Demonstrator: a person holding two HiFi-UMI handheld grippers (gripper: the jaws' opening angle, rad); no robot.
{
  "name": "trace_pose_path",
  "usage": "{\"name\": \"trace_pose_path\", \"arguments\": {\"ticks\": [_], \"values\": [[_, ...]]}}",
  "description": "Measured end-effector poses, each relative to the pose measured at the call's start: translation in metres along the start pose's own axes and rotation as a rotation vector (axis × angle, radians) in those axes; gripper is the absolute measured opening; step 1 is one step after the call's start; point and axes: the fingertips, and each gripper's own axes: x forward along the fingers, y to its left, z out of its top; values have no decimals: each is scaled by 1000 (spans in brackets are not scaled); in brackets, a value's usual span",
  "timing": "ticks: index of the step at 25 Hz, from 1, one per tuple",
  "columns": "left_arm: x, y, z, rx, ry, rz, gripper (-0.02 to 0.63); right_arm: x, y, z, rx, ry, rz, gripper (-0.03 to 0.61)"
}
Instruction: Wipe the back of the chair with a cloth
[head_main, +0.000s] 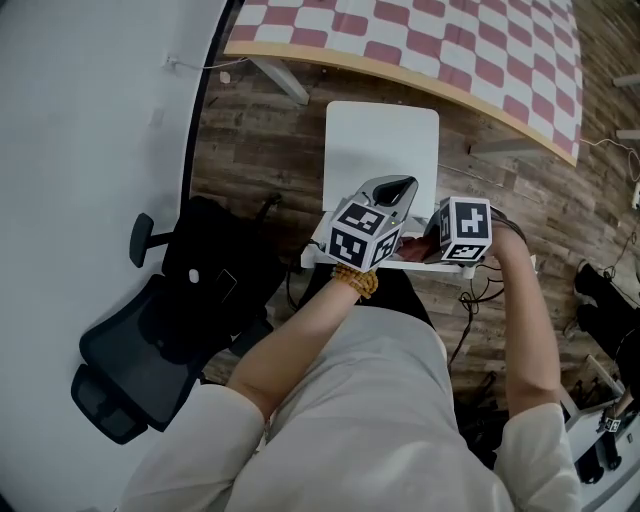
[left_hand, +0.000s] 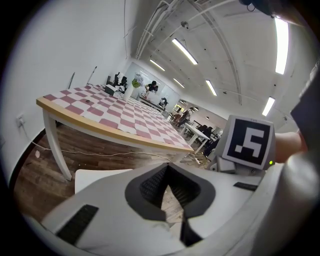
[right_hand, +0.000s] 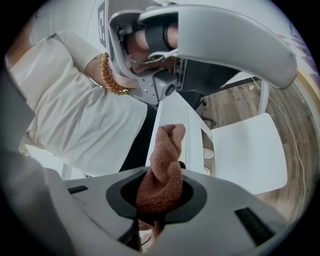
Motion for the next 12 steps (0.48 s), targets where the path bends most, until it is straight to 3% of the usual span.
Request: {"name": "trace_pose_path", "arguments": {"ticks": [12], "values": [[21, 0, -12, 9, 26, -19, 15, 14, -25, -33, 59, -2, -49, 84]]}}
